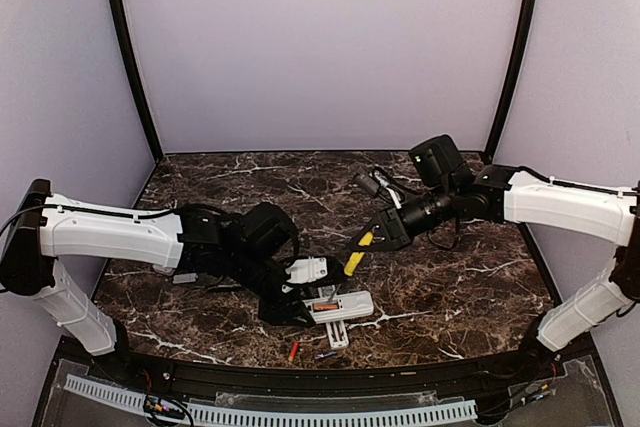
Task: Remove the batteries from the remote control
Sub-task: Remove the battery from the remote control without the battery cover.
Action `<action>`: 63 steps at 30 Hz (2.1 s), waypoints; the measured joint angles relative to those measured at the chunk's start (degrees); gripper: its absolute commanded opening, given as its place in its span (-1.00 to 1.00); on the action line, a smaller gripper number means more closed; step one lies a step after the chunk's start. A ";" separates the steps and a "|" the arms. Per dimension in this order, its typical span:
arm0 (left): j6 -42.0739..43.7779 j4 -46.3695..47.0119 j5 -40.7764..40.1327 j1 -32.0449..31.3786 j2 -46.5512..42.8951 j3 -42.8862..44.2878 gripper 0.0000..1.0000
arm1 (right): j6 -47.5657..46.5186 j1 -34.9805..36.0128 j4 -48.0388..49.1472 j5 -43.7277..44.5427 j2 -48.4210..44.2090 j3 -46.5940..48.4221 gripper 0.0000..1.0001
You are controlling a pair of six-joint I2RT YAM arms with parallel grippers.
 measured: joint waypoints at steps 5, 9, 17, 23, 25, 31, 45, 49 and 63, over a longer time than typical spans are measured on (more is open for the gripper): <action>0.02 0.00 0.00 -0.02 0.00 0.00 -0.60 | -1.27 0.15 -1.73 0.33 0.39 0.24 -1.00; 0.04 -0.20 -0.02 -0.04 0.00 0.00 -0.62 | -1.75 0.39 -1.77 -0.98 2.16 0.28 -1.00; 0.02 -0.02 0.22 -0.31 0.00 0.00 -0.65 | 2.82 -0.24 3.23 -5.88 4.48 -1.25 -1.00; 0.02 -0.02 -0.26 -0.35 0.22 0.00 -0.66 | 5.75 -1.60 4.44 -9.27 6.12 -2.43 -1.00; 0.02 -0.04 -0.42 -0.39 0.48 0.00 -0.66 | 6.62 -1.90 4.85 -10.19 6.78 -2.75 -1.00; -0.02 -0.42 -1.51 -0.42 1.38 0.02 -0.67 | 8.31 -2.27 6.05 -10.75 8.79 -2.95 -1.00; -0.22 -1.97 -9.86 -0.39 7.15 0.63 -0.72 | 9.35 -3.28 13.05 -10.67 18.32 -3.17 -1.00; -0.24 -2.78 -12.74 -0.33 8.17 0.76 -0.73 | 9.57 -3.45 15.06 -11.06 20.76 -2.69 -1.00; -0.85 -2.49 -22.77 2.03 8.24 1.20 -0.73 | 9.77 -4.52 18.69 -9.86 24.04 1.51 -1.00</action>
